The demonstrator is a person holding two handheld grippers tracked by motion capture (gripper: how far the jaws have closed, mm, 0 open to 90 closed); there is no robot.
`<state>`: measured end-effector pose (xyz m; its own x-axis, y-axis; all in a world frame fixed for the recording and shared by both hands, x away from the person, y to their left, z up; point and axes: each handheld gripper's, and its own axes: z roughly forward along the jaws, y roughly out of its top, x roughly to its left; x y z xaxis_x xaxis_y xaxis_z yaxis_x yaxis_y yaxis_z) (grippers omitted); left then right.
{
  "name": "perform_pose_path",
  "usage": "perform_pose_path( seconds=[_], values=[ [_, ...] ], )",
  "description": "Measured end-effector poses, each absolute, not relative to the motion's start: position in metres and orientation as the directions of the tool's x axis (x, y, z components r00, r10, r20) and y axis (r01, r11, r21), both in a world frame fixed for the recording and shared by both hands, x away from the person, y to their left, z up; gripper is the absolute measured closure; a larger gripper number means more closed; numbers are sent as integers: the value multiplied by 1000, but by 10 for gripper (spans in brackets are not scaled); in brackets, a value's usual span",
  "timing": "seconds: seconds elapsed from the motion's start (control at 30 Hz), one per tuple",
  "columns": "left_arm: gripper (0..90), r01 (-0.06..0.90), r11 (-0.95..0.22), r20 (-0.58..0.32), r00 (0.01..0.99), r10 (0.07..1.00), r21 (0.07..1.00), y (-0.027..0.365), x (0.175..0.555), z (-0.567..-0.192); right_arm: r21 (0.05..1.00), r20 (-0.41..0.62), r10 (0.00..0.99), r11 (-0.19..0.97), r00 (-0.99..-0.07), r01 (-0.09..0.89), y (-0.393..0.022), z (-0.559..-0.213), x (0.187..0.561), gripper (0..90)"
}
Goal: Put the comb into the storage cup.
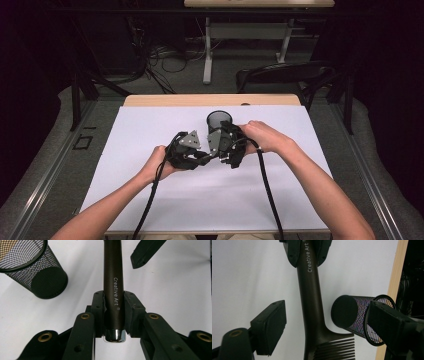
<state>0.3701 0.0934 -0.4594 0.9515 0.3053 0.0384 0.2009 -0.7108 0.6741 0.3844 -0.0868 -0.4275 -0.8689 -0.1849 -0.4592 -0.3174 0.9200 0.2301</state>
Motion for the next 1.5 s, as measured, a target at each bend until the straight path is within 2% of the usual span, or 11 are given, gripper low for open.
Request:
perform_pose_path(
  seconds=[0.17, 0.77, 1.13, 1.5],
  values=[
    [727, 206, -708, 38, 949, 313, 675, 95, 370, -463, 314, -443, -115, 909, -889, -274, -93, -421, 385, 131],
    [727, 258, -634, 31, 913, 407, 729, 110, 372, -467, 490, -395, 44, 855, -918, -170, -121, -401, 376, 108],
    [727, 271, -586, 27, 894, 448, 764, 114, 370, -469, 529, -352, 108, 842, -930, -103, -142, -400, 360, 94],
    [727, 261, -548, 39, 879, 475, 795, 116, 368, -466, 584, -308, 184, 811, -933, -33, -161, -413, 357, 94]
  ],
)
